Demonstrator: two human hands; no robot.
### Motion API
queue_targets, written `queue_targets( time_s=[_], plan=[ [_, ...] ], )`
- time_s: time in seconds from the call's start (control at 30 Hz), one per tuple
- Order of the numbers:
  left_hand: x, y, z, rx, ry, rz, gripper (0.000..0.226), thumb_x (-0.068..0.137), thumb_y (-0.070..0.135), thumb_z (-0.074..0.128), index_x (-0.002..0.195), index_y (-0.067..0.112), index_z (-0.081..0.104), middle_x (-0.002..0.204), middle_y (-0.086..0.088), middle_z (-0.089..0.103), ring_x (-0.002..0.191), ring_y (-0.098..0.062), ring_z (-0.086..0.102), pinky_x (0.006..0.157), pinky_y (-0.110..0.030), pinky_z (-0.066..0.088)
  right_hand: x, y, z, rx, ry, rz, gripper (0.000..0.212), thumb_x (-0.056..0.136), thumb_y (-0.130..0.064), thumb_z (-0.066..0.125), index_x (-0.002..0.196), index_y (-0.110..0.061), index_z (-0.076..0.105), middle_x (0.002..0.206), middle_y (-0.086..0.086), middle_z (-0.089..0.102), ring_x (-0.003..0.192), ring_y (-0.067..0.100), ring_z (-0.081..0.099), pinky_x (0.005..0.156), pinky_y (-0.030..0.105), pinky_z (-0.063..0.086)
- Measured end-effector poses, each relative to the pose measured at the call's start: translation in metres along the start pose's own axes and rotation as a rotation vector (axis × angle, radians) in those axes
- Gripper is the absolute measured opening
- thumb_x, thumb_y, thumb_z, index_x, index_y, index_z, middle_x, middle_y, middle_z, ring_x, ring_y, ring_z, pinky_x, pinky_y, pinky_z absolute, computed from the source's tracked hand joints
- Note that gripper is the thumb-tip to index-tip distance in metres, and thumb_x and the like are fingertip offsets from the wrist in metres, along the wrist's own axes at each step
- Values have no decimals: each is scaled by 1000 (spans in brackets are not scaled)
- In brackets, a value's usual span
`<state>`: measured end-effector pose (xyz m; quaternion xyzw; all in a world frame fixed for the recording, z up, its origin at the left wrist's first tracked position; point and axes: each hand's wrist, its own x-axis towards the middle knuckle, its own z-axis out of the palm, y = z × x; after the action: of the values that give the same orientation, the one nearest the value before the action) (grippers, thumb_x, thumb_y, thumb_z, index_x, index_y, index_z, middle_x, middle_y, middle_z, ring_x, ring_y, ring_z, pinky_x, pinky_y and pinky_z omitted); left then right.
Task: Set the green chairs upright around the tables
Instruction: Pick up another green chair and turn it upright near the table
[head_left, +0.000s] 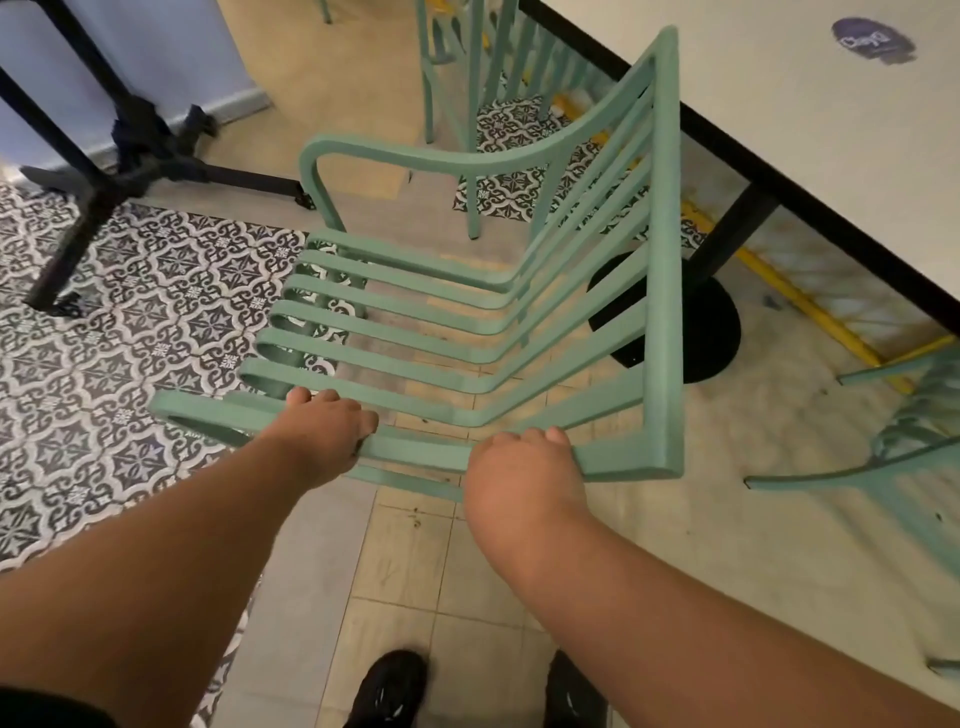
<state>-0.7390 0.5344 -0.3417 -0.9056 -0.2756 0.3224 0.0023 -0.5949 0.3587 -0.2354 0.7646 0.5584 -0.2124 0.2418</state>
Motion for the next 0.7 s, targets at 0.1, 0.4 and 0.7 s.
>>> queue_targets(
  time_s=[0.1,0.4,0.7],
  plan=[
    [-13,15,-20,-59,-15,12,84,76,79,58,144,30,43,141,3,55,130,-25,49,112,-51,35,-17,6,-20,111,-3,-25,49,99,-20,51,146,-9,45,144,13,51,134,33,44,113,46,31],
    [-64,142,-148,-877,666,397,115,67,91,59,154,21,34,151,4,45,140,-17,43,114,-44,39,-45,122,-93,351,525,141,58,98,-43,55,150,-19,43,152,11,47,148,36,31,119,55,31],
    [-72,228,-196,-1249,463,12,86,94,12,47,162,31,-3,154,-1,38,142,-22,35,117,-42,36,20,186,-117,1042,478,323,36,106,-32,51,138,-15,46,117,2,54,99,24,55,84,37,47]
  ],
)
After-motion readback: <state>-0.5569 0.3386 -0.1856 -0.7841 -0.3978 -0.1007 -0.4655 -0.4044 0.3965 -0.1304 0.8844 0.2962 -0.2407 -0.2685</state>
